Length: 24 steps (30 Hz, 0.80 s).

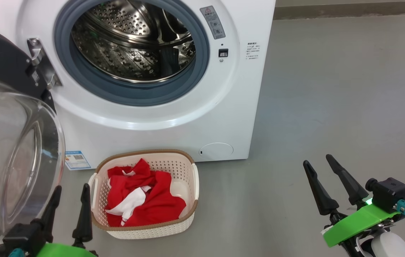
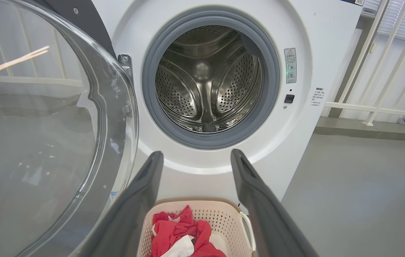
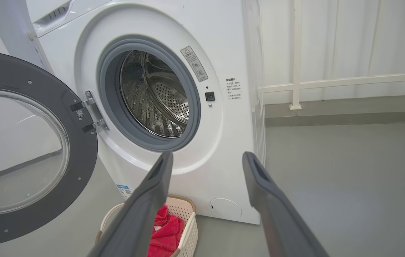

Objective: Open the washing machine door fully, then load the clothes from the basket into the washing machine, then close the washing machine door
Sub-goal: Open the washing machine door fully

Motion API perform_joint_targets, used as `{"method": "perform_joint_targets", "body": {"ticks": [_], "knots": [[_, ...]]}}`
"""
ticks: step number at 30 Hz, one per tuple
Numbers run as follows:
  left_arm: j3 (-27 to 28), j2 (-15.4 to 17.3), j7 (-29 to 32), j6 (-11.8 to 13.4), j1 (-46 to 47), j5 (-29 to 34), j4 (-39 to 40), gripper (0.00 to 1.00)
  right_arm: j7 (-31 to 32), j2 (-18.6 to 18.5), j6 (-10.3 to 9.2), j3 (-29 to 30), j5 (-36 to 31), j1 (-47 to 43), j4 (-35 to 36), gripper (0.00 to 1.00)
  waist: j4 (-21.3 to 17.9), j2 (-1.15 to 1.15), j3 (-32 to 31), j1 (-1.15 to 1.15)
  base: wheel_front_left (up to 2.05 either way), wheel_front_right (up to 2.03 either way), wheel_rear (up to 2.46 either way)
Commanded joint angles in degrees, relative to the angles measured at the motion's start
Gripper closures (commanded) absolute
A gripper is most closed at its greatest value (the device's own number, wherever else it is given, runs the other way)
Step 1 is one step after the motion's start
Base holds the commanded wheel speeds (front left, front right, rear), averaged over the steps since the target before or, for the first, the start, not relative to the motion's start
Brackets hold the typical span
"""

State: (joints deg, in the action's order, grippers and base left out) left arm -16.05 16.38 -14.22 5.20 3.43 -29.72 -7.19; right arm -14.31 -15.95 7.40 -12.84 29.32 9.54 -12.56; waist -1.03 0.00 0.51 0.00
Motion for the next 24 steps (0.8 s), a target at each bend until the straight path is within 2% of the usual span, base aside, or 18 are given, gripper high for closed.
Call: {"method": "perform_joint_targets", "body": {"ticks": [1,24], "knots": [[2.5,1.1,-0.7,-0.4,0.8,0.9,1.2,0.0,-0.7,-0.8,0.09,-1.0,-0.2,1.3,1.5,0.0,-0.4,0.0,-0.4,0.0,0.0,0.0,0.0],[6.1,-2.0,-0.8,-3.2,-0.3,4.3,0.7,0.0,-0.7,-1.1,0.09,0.3,-0.2,0.7,1.2,0.0,-0.2,0.0,-0.9,0.0,0.0,0.0,0.0]]}}
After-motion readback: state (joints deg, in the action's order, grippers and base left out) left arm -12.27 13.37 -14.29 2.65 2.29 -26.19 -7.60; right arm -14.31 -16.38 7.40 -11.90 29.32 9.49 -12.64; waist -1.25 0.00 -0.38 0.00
